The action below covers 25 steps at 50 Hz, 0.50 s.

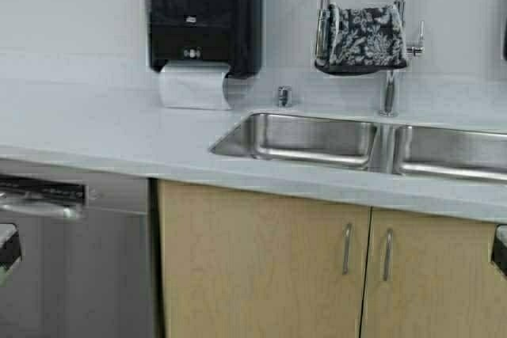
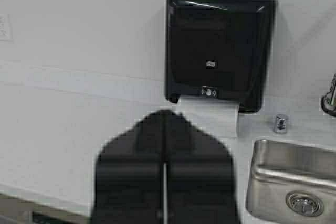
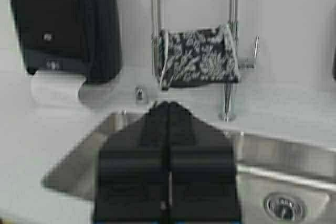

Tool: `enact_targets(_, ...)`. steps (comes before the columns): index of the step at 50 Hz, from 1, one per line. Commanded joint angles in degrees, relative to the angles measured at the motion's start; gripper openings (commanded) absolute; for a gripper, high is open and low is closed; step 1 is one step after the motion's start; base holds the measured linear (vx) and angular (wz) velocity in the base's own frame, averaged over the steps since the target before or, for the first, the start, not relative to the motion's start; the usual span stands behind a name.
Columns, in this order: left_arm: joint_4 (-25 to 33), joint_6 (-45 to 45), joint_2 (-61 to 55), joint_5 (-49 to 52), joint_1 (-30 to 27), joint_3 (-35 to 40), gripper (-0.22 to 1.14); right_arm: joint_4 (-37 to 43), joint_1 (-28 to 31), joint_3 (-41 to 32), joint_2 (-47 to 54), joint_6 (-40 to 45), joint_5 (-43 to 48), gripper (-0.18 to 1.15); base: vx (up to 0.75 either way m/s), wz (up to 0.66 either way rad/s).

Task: Get the cloth and wipe up the spill under the wine glass

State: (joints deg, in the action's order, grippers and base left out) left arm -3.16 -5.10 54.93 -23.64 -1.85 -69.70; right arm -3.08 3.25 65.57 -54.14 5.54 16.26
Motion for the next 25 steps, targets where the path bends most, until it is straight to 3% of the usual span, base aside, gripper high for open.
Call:
enact_targets(1, -0.1, 0.4, 1.1, 0.4, -0.1, 0.1, 0.02, -0.1, 1.3, -4.0, 2.1, 0.4, 0.2, 0.05, 0.28, -0.08)
enact_targets(16, -0.1, 0.4, 3.9, 2.8, -0.1, -0.1, 0.02, -0.1, 12.4, -8.1, 7.6, 0.0, 0.3, 0.05, 0.28, -0.06)
enact_targets(25, -0.1, 0.3, 5.4, 3.0, -0.1, -0.7, 0.02, -0.1, 12.9, -9.5, 13.7, -0.1, 0.8, 0.05, 0.27, -0.07)
